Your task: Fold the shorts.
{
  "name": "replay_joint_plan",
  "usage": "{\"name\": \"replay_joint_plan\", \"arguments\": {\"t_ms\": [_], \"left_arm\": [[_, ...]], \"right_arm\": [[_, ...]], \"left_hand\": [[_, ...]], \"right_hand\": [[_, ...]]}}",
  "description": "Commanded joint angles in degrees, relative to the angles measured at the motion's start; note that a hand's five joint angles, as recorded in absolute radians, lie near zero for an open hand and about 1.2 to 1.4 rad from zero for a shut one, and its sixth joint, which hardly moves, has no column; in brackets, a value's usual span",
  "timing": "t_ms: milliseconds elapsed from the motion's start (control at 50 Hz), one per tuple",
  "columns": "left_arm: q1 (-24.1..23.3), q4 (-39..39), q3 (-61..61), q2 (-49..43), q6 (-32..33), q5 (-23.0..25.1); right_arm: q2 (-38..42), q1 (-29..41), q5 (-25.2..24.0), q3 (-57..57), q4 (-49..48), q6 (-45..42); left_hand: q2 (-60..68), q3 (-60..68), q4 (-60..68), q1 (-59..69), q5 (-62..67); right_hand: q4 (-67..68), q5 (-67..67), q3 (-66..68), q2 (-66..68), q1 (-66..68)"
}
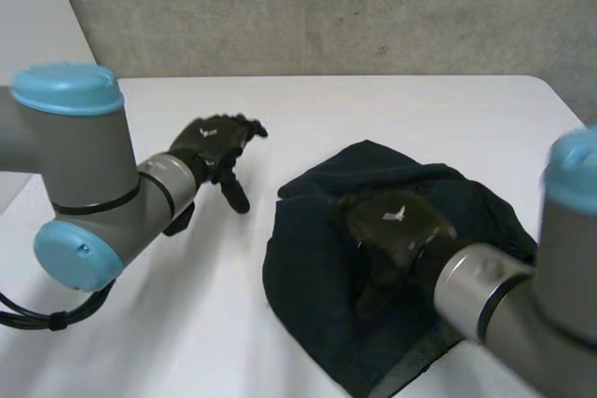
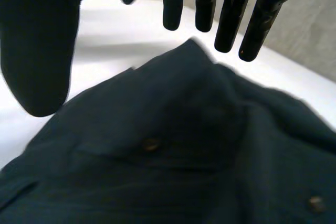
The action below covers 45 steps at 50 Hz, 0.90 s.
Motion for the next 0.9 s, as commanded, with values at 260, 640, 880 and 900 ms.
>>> {"name": "replay_joint_plan", "arguments": {"t_ms": [260, 640, 880, 900], "left_arm": [[0.22, 2.75, -0.91, -3.36, -0.13, -1.08], [0.04, 2.93, -3.28, -2.05, -0.13, -3.55], [-0.75, 3.1, -8.29, 0.86, -0.13, -3.2], [-0.84, 3.1, -8.56, 0.86, -0.13, -3.2]], "right_arm": [[5.65, 9.89, 8.77, 10.21, -10.14, 1.8], [5.93, 8.67, 13.52, 8.99, -14.1, -3.98], [-4.62, 1.81, 14.13, -0.41, -9.63, -26.58], [-4.62, 1.64, 14.13, -1.2, -8.66, -26.76]], "left_hand": [[1.86, 1.7, 1.93, 1.26, 1.83], [1.86, 1.7, 1.93, 1.26, 1.83], [1.86, 1.7, 1.93, 1.26, 1.83], [2.02, 1.86, 2.1, 1.42, 2.0]], "right_hand": [[4.1, 4.0, 3.95, 5.97, 7.98], [61.06, 60.96, 60.92, 62.93, 64.95], [61.06, 60.96, 60.92, 62.93, 64.95], [61.06, 60.96, 60.92, 62.93, 64.95]]}}
